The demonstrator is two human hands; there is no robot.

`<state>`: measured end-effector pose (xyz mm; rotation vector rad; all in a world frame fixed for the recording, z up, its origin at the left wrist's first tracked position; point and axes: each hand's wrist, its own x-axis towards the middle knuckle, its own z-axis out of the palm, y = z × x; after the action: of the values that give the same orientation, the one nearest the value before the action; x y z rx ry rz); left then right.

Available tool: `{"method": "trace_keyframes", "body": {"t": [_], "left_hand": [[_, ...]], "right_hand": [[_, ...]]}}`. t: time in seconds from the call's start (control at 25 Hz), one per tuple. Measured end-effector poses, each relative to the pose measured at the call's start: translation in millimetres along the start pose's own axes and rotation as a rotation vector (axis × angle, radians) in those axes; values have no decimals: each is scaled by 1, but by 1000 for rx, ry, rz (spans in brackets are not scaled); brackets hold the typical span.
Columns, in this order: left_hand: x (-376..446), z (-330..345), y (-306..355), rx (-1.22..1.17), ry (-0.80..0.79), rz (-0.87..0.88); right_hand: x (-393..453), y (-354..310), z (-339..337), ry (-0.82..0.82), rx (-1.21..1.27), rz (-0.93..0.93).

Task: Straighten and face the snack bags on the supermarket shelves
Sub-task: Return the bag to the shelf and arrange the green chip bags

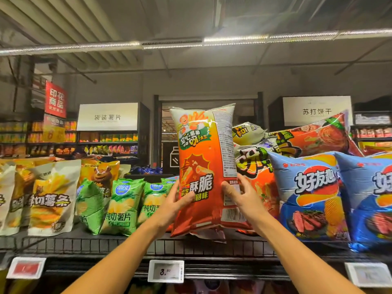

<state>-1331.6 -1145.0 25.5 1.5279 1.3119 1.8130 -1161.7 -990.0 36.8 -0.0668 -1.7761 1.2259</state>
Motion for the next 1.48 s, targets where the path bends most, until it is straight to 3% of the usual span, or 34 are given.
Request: {"method": "trace_keyframes", "body": {"t": [0.24, 0.44, 0.56, 0.8, 1.16, 1.32, 1.48], "left_hand": [[10, -6, -5, -111, 144, -65], [18, -5, 27, -97, 155, -275], [20, -11, 42, -16, 126, -305], [18, -16, 67, 98, 131, -419], [6, -12, 60, 88, 91, -283], [4, -5, 47, 129, 83, -68], [6, -3, 35, 180, 143, 48]], "right_hand": [[5, 21, -17, -255, 150, 211], [16, -6, -6, -199, 155, 294], [21, -21, -8, -208, 63, 395], [23, -45, -6, -231, 139, 502], [15, -43, -12, -309, 34, 433], [10, -26, -14, -381, 160, 373], [9, -5, -14, -373, 136, 248]]}}
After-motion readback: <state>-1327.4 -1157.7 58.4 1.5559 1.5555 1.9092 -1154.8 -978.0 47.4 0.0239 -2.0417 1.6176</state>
